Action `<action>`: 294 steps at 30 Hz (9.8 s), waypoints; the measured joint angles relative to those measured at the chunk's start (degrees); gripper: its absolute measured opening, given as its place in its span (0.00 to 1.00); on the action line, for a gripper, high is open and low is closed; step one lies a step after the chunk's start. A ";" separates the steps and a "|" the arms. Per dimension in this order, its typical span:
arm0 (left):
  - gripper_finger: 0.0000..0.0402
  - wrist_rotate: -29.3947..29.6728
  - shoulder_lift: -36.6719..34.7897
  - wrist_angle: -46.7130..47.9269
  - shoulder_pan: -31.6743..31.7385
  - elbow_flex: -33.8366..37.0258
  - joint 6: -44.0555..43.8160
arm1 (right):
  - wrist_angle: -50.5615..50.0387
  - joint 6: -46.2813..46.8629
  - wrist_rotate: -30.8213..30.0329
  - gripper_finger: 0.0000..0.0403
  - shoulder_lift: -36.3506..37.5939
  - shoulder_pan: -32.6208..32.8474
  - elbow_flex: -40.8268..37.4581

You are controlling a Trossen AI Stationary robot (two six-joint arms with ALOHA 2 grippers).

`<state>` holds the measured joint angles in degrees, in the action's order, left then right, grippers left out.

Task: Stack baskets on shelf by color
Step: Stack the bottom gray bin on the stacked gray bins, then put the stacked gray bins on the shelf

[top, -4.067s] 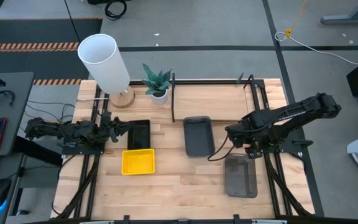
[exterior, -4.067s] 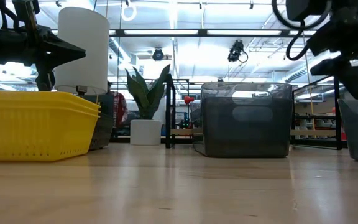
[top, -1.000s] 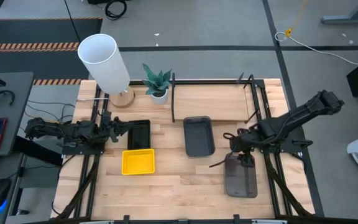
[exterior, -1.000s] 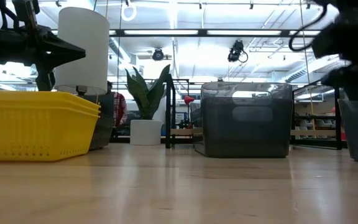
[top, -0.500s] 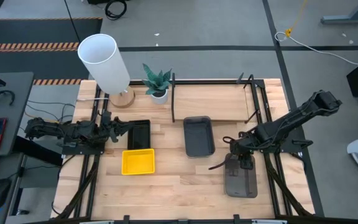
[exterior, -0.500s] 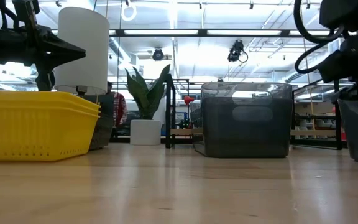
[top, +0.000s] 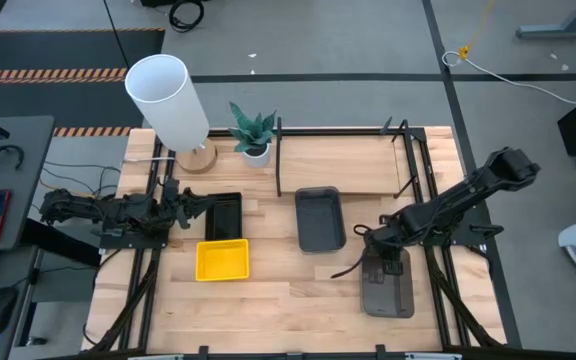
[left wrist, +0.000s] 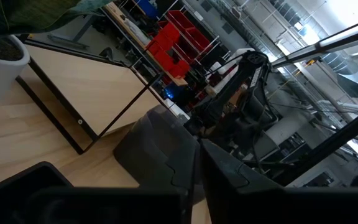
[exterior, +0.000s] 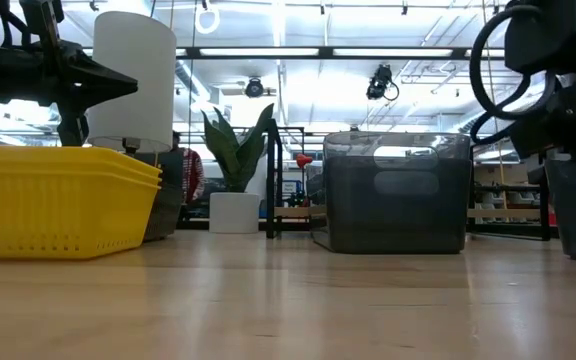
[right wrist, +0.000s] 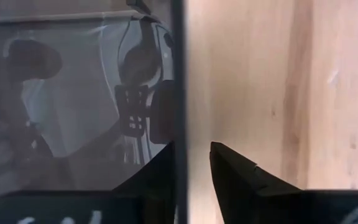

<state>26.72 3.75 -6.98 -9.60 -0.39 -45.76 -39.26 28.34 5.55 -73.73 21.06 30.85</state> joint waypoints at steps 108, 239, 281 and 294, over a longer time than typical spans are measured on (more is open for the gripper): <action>0.08 -0.04 0.00 0.00 0.02 0.01 -0.02 | -25.38 -46.18 -2.46 0.02 -32.06 -35.47 60.08; 0.08 0.00 0.00 -0.02 0.00 -0.01 -0.02 | -17.43 -49.29 0.10 0.05 -32.36 -36.26 54.34; 0.10 0.00 -0.02 -0.03 0.00 -0.01 -0.01 | -35.81 -49.34 2.16 0.06 -25.21 -41.17 62.07; 0.09 0.00 -0.02 -0.03 0.01 0.00 -0.02 | -34.68 -57.34 4.71 0.06 -23.66 -57.60 62.05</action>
<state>26.72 3.73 -7.01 -9.60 -0.39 -45.78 -73.94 -29.00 10.26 -97.38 -36.54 92.90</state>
